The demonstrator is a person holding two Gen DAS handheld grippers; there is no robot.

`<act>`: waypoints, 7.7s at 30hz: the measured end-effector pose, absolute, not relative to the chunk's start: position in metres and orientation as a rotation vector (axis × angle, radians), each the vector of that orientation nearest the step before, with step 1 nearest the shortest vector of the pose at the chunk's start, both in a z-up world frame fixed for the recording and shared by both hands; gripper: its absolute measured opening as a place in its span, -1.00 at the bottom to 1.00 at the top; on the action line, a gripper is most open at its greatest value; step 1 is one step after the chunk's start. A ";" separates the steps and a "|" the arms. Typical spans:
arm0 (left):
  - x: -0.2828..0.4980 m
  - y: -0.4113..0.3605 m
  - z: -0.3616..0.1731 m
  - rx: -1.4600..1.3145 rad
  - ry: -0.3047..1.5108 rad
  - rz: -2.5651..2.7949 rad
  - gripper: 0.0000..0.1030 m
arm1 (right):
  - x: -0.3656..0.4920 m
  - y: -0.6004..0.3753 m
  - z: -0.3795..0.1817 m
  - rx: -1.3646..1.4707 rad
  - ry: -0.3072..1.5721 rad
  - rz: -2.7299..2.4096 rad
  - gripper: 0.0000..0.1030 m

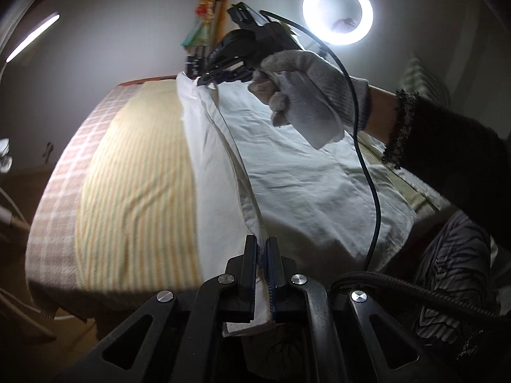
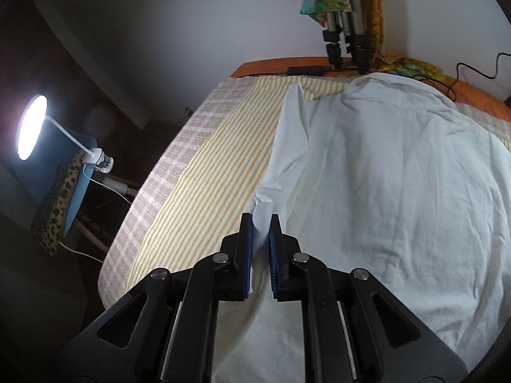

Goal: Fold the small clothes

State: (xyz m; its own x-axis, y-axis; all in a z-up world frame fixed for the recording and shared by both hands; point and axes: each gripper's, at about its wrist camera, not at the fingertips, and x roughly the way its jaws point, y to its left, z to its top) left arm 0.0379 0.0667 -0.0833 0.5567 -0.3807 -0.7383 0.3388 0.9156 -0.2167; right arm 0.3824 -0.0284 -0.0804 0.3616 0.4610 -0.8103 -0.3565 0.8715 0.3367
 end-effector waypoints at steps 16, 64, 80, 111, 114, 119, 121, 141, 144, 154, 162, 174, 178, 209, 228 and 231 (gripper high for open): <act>0.037 0.004 -0.118 0.050 1.026 -0.558 -0.75 | 0.383 -0.091 -0.124 0.081 1.150 0.407 -0.81; 0.053 0.022 -0.058 0.113 0.698 -0.450 -0.01 | 0.245 -0.170 -0.045 -0.006 0.865 0.403 0.40; 0.091 -0.071 -0.047 0.144 0.687 -0.652 0.13 | 0.208 -0.358 -0.024 0.117 0.901 0.201 0.73; 0.124 -0.112 -0.083 0.159 0.769 -0.707 0.13 | 0.186 -0.482 -0.087 0.302 1.053 0.114 -0.91; 0.123 -0.109 -0.081 0.154 0.766 -0.705 0.13 | 0.184 -0.474 -0.067 0.341 0.999 0.142 -0.91; 0.122 -0.103 -0.078 0.141 0.759 -0.702 0.13 | 0.182 -0.444 -0.040 0.356 0.944 0.216 -0.92; 0.121 -0.101 -0.077 0.142 0.754 -0.699 0.14 | 0.181 -0.428 -0.033 0.353 0.937 0.245 -0.92; 0.121 -0.041 -0.067 0.046 0.737 -0.593 0.13 | 0.183 -0.241 -0.076 0.148 1.153 0.629 -0.83; 0.119 -0.040 -0.070 0.046 0.749 -0.589 0.13 | 0.181 -0.241 -0.074 0.135 1.152 0.620 -0.15; 0.114 -0.067 -0.069 0.100 0.740 -0.647 0.13 | 0.160 -0.340 -0.042 0.261 1.014 0.436 0.23; 0.117 -0.092 -0.078 0.125 0.771 -0.681 0.13 | 0.153 -0.408 -0.094 0.358 1.110 0.292 0.23; 0.124 -0.091 -0.081 0.087 0.790 -0.665 0.13 | 0.153 -0.361 -0.112 0.170 1.150 0.330 -0.60; 0.127 -0.084 -0.080 0.053 0.798 -0.650 0.13 | 0.142 -0.349 -0.095 0.116 1.092 0.343 -0.74; 0.105 -0.066 -0.093 -0.094 0.891 -0.655 0.14 | 0.204 -0.351 -0.071 0.314 1.012 0.373 0.03; 0.115 -0.084 -0.139 -0.072 1.014 -0.706 -0.41 | 0.384 -0.279 -0.102 -0.080 1.054 0.320 0.03; 0.116 -0.086 -0.138 -0.073 1.019 -0.711 -0.44 | 0.402 -0.266 -0.118 -0.136 1.065 0.292 0.02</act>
State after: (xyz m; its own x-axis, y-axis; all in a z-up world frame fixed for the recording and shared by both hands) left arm 0.1164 -0.0865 -0.1381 0.3232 -0.5736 -0.7527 0.5086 0.7760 -0.3730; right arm 0.4022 -0.2663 -0.1182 0.4505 0.1702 -0.8764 -0.3003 0.9533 0.0307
